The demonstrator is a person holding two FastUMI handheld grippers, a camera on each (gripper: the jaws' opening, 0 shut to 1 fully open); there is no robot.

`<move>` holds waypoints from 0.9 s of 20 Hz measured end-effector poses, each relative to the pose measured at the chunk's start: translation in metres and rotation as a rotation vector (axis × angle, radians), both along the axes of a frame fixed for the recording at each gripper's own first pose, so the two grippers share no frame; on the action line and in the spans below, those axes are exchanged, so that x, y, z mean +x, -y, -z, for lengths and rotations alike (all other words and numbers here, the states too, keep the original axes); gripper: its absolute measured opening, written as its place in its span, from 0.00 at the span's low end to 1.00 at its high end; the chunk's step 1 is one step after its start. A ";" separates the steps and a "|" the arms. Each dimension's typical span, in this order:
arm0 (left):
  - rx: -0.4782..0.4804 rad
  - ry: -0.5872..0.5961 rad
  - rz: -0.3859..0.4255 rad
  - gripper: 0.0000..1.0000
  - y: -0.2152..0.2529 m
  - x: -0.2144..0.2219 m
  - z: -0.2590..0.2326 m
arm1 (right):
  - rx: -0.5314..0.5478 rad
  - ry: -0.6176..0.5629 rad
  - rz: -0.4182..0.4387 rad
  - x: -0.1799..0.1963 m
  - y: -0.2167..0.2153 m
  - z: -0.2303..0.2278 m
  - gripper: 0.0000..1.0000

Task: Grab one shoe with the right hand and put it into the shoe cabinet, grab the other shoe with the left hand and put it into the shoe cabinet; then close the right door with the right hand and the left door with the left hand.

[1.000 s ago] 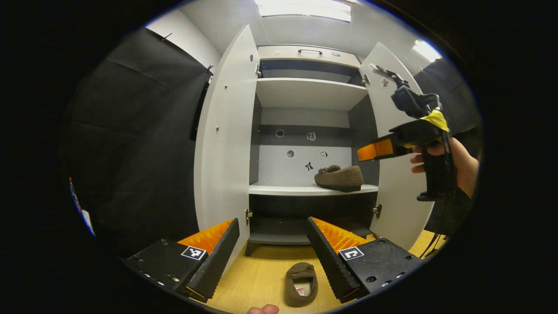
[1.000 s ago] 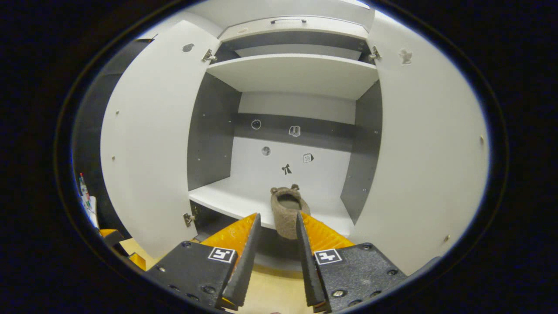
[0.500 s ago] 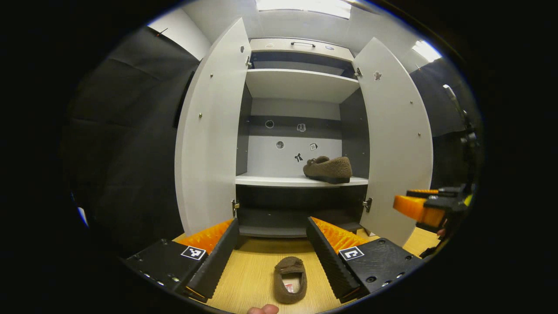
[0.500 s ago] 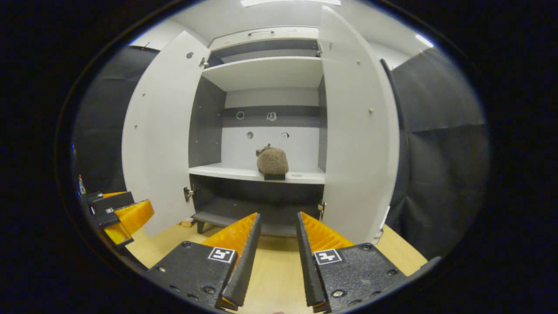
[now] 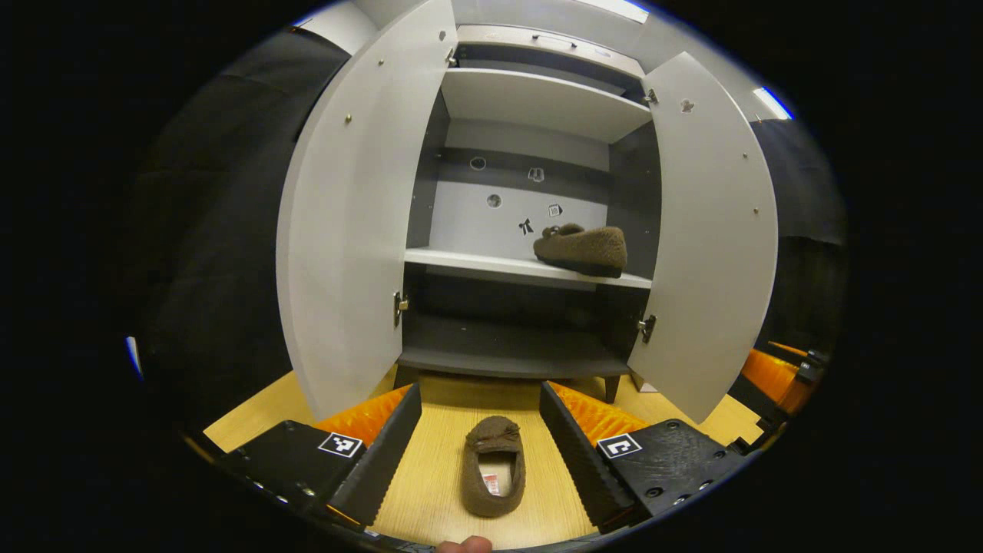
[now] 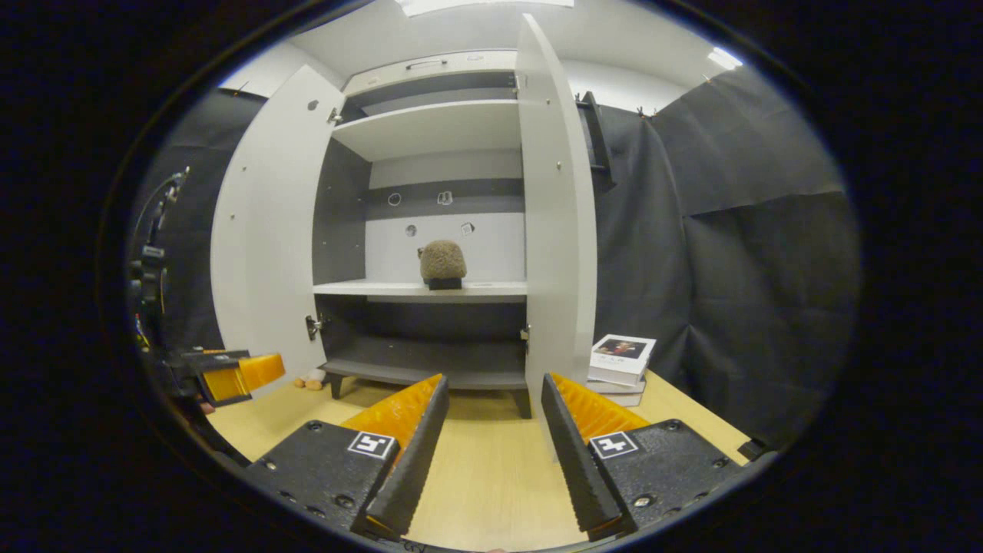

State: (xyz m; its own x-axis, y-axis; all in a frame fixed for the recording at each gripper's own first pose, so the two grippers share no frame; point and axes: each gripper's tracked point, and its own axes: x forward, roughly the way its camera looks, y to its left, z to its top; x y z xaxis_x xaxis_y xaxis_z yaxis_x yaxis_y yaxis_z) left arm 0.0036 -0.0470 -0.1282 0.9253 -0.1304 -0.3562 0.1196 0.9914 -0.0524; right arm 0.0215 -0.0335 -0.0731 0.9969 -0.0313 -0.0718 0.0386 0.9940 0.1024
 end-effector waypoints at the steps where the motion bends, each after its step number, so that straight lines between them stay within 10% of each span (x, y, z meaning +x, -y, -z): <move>1: 0.005 -0.044 0.005 0.95 -0.003 0.002 0.014 | 0.011 0.009 -0.002 0.000 0.001 -0.004 0.78; 9: -0.077 -0.487 0.000 0.96 -0.014 -0.003 0.150 | 0.009 0.023 -0.019 -0.001 0.005 -0.020 0.78; 18: -0.027 -0.572 -0.006 0.96 -0.020 0.009 0.207 | -0.022 -0.018 -0.028 0.001 0.003 -0.013 0.78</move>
